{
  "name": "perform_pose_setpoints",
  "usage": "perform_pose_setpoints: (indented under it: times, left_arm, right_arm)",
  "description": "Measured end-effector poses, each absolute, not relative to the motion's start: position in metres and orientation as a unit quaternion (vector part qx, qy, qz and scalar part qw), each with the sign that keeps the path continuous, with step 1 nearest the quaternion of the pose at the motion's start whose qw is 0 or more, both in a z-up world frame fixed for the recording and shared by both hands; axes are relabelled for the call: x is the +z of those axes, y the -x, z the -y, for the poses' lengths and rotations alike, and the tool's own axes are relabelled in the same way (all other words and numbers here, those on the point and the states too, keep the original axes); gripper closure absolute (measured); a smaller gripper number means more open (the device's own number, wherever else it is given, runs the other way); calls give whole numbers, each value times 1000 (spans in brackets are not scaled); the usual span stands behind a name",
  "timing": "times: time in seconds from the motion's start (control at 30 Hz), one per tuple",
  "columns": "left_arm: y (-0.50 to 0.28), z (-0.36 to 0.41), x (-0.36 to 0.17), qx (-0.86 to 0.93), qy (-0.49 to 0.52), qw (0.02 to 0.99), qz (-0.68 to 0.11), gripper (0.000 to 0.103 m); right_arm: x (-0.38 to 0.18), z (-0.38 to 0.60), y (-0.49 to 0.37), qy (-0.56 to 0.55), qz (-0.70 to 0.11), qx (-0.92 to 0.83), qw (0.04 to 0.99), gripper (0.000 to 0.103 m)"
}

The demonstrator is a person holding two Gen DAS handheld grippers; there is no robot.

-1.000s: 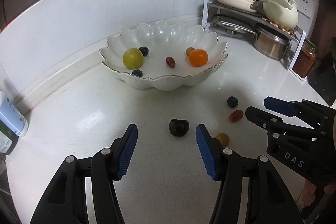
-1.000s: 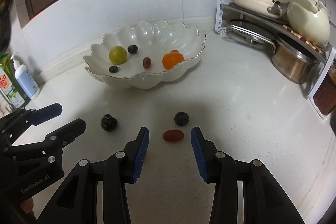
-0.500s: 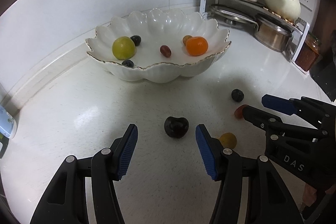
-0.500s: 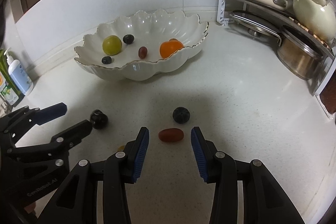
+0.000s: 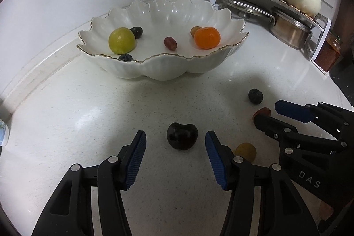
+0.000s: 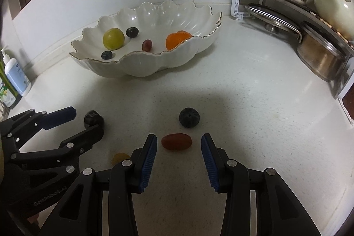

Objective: Organize fruits
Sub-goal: 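Grasp the dark plum with the left gripper while the right gripper grasps the red date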

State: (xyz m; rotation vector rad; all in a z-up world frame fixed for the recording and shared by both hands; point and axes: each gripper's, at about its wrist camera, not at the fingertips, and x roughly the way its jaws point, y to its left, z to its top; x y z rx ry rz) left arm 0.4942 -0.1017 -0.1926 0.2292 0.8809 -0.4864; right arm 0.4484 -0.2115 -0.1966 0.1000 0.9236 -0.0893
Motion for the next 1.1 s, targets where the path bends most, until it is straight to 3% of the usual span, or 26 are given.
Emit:
perform_pose_setpoints:
  times: [0.27,0.33,0.47,1.1]
  left_arm:
    - [-499,106,-197,-235,-103,865,-430,68]
    - [-500,107,-198,-238,-101,864,-432,72]
    - [-499,108,-198,-235,-100,865,-432,73]
    - [-472,98,-166,-220,-63,882,-412,73]
  right_arm:
    - [-202,213,-451,-54,-452,-35,890,61]
    - [-203,214,-452,-52,-454,-32,889,67]
    - [-204,214,-452,-55,-454,-22,889,74]
    - [-170,216,-428,-54,-415,-17,908,74]
